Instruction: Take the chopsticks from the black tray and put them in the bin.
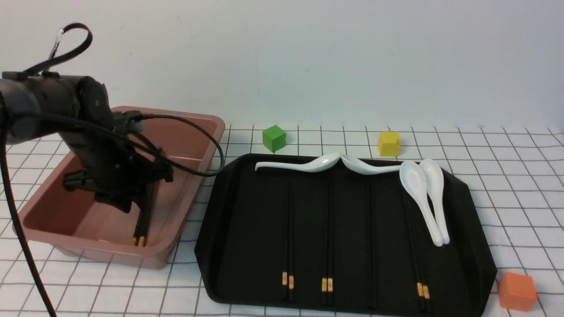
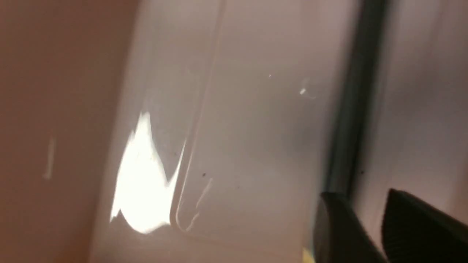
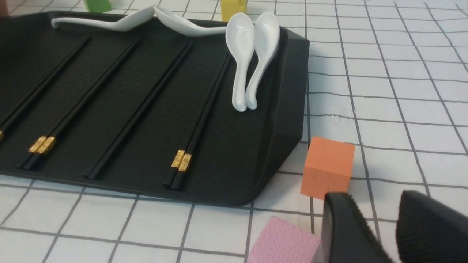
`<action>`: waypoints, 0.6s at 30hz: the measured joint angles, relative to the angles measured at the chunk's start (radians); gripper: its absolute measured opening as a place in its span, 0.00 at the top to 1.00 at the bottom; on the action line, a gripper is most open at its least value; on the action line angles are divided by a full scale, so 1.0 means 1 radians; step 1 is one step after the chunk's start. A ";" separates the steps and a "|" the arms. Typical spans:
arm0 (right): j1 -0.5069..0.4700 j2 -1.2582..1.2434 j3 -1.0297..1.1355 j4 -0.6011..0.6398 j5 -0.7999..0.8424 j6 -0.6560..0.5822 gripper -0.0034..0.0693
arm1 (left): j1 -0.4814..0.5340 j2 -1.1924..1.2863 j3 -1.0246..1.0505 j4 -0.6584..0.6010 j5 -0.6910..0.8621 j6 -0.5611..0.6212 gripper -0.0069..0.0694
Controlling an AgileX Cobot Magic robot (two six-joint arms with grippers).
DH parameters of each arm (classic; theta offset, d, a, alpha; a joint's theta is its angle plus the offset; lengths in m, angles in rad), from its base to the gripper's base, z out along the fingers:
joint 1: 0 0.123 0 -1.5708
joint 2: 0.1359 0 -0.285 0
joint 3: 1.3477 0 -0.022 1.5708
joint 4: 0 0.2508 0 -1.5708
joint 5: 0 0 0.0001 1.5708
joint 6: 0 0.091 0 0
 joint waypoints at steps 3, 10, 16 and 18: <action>0.000 0.000 0.000 0.000 0.000 0.000 0.62 | 0.000 -0.034 0.002 0.017 0.043 -0.004 0.54; 0.000 0.000 0.000 0.000 0.000 0.000 0.62 | 0.000 -0.329 0.038 0.055 0.131 -0.004 0.90; 0.000 0.000 0.000 0.000 0.000 0.000 0.62 | 0.000 -0.702 0.353 -0.007 -0.010 0.025 0.93; 0.000 0.000 0.000 0.000 0.000 0.000 0.62 | 0.000 -0.862 0.529 -0.075 -0.115 0.034 0.93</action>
